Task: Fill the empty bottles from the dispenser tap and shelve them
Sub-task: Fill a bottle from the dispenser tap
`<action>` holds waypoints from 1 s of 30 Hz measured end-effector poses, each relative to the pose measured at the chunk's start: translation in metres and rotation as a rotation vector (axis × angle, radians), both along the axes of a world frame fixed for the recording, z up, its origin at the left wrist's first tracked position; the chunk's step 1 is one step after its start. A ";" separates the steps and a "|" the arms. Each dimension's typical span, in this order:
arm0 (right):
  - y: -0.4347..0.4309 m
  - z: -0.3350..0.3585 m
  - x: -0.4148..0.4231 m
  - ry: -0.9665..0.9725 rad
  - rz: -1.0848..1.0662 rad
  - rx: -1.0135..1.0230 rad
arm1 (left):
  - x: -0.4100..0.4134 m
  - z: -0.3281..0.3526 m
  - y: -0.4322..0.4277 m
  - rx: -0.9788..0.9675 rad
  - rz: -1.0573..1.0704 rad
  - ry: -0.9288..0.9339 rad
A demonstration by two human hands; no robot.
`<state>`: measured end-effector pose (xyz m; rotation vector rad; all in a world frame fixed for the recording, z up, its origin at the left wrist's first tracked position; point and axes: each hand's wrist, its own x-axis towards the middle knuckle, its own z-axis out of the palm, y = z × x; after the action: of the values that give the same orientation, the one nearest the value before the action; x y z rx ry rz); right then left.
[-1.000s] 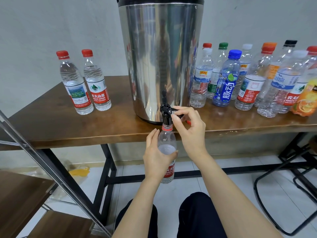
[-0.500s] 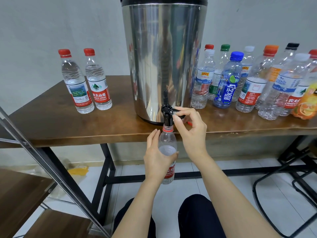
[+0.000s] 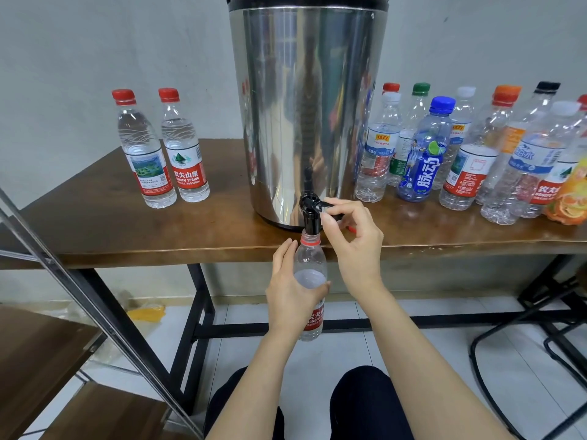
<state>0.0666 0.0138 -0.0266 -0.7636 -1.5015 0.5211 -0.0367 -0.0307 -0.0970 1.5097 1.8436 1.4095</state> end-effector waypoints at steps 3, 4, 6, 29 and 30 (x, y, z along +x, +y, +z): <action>-0.001 0.001 0.000 0.007 0.006 -0.002 | 0.000 0.000 0.001 -0.002 0.003 0.000; -0.001 0.001 0.000 0.009 0.005 0.000 | 0.000 0.000 0.001 -0.004 0.004 -0.001; -0.001 0.001 -0.001 0.013 0.006 -0.001 | 0.000 -0.001 0.001 -0.005 0.004 -0.002; 0.001 -0.001 -0.001 0.015 -0.003 0.001 | 0.000 0.000 0.000 -0.005 -0.004 0.001; 0.001 -0.001 -0.001 0.016 -0.002 0.001 | 0.000 0.000 0.000 -0.004 -0.004 -0.001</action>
<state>0.0651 0.0146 -0.0275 -0.7582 -1.4859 0.5237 -0.0370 -0.0307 -0.0966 1.5102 1.8402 1.4037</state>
